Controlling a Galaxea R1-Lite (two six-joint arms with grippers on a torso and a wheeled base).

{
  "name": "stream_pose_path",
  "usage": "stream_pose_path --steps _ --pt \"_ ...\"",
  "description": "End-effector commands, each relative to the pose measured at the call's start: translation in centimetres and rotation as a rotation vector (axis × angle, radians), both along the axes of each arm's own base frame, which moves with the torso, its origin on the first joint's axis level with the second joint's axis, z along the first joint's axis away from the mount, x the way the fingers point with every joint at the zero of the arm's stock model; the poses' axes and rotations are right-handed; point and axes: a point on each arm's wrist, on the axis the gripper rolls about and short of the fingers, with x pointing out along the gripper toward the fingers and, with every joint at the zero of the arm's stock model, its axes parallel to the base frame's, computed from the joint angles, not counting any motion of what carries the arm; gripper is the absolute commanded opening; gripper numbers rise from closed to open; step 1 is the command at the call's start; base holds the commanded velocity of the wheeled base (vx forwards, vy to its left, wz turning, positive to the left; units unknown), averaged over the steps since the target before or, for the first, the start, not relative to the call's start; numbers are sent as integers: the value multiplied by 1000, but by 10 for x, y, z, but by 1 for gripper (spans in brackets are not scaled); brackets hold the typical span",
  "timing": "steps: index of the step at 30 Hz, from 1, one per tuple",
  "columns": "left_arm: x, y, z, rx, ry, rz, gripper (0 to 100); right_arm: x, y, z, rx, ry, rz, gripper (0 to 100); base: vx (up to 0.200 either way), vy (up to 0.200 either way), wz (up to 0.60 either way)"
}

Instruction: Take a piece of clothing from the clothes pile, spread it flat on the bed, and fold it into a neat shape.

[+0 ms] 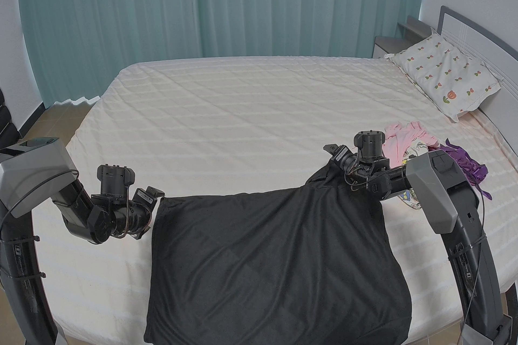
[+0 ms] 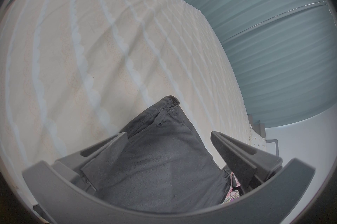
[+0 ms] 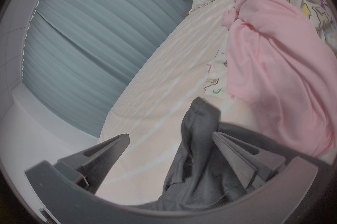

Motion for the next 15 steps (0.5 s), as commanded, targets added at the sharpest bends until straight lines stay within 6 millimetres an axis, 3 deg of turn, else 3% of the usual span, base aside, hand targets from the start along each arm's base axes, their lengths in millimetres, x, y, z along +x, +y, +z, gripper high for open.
stream_pose_path --steps 1,15 --pt "0 0 -1 0 1 0 100 -2 9 -6 5 10 28 100 0 0 0" --pt "0 -1 -1 0 3 -1 100 -10 40 -7 86 3 63 100 0 0 0"
